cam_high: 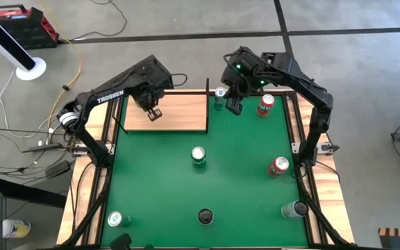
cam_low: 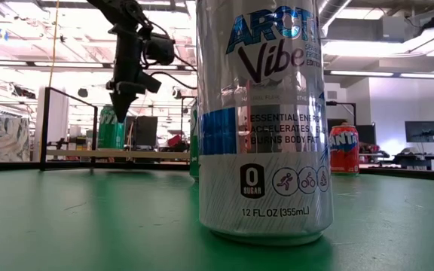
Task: Place canned beverage on shelf
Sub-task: Put the green soda can on the shelf aligned with the other green soda can
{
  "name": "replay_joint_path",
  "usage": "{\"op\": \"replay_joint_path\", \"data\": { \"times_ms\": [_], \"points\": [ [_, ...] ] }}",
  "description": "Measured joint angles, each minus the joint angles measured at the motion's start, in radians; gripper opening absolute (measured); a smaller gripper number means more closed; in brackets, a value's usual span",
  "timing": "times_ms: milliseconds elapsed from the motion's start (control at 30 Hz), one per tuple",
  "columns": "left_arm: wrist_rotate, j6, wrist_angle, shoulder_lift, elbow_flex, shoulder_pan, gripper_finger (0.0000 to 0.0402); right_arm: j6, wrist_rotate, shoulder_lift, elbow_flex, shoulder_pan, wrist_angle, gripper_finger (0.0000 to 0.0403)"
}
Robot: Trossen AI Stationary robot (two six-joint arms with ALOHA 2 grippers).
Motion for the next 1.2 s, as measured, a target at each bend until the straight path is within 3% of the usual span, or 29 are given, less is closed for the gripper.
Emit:
{"op": "replay_joint_path", "data": {
  "times_ms": [167,267,533,667,800,967,1067,1200],
  "points": [
    [0.041,-0.02,-0.012,-0.038,0.0,-0.089,0.0,0.009,0.0,-0.014,0.0,0.048,-0.046,0.0036],
    [0.128,-0.041,-0.004,-0.078,0.0,-0.145,0.0,0.031,0.0,-0.028,-0.001,0.076,-0.06,0.0036],
    [0.656,0.052,0.092,-0.15,0.0,-0.302,0.0,0.036,0.012,-0.076,0.0,0.182,-0.057,0.0022],
    [0.786,0.06,0.211,-0.151,0.0,-0.389,0.0,0.031,0.062,-0.091,0.0,0.238,-0.06,0.0036],
    [0.786,0.064,0.306,-0.15,0.0,-0.467,0.0,0.022,0.097,-0.11,0.0,0.289,-0.073,0.0037],
    [0.67,0.072,0.388,-0.15,0.0,-0.537,0.0,-0.018,0.114,-0.166,-0.073,0.345,-0.077,0.0021],
    [0.601,0.072,0.444,-0.15,0.0,-0.566,0.0012,-0.028,0.117,-0.248,-0.189,0.368,-0.048,0.0021],
    [0.498,0.052,0.522,-0.139,0.0,-0.602,0.0057,-0.028,0.117,-0.416,-0.437,0.376,0.089,0.0036]
  ]
}}
